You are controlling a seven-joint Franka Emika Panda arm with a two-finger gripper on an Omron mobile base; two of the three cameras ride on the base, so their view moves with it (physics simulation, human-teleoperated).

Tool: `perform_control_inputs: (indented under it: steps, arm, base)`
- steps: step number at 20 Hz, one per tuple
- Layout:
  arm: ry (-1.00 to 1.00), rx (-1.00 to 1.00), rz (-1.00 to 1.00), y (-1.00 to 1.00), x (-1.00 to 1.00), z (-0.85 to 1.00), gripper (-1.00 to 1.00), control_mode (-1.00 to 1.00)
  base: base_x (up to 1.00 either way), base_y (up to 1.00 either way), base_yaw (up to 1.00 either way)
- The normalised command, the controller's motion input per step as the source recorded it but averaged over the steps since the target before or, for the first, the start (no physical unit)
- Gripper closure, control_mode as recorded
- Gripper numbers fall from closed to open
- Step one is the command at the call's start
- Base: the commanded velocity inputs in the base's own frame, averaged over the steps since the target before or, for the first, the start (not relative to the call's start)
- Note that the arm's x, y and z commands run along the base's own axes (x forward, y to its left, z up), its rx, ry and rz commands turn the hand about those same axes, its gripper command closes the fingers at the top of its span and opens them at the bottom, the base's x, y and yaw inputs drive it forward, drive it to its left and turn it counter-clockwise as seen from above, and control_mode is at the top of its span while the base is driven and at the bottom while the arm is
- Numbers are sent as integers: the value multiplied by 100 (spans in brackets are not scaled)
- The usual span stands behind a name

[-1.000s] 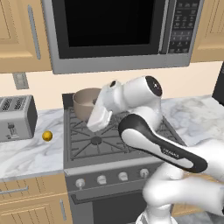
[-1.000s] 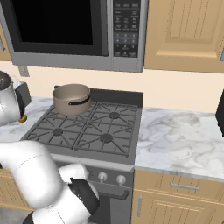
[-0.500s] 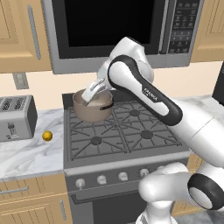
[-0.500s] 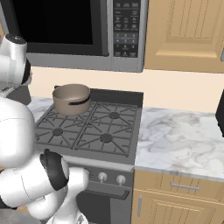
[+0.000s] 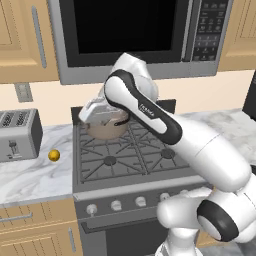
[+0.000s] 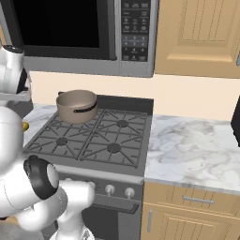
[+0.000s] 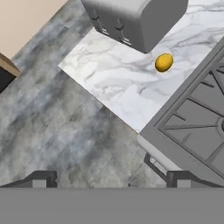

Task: Turn on the burner for the pot on the stove. Wait thirty seconds for the pot to heat up. Then add the lemon to the pot.

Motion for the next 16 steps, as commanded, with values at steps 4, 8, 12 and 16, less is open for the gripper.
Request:
perform_control_inputs:
  steps: [4,8,12,16]
  arm:
    - [0,-1,-18,26,0,-36,-100,-100]
    - [0,-6,-20,26,11,-29,-100,-100]
    - [0,-12,-20,21,15,-34,-100,-100]
    - [-1,-12,-18,16,16,-31,-100,-100]
  base:
    - [0,0,0]
    - [0,0,0]
    - [0,0,0]
    - [0,0,0]
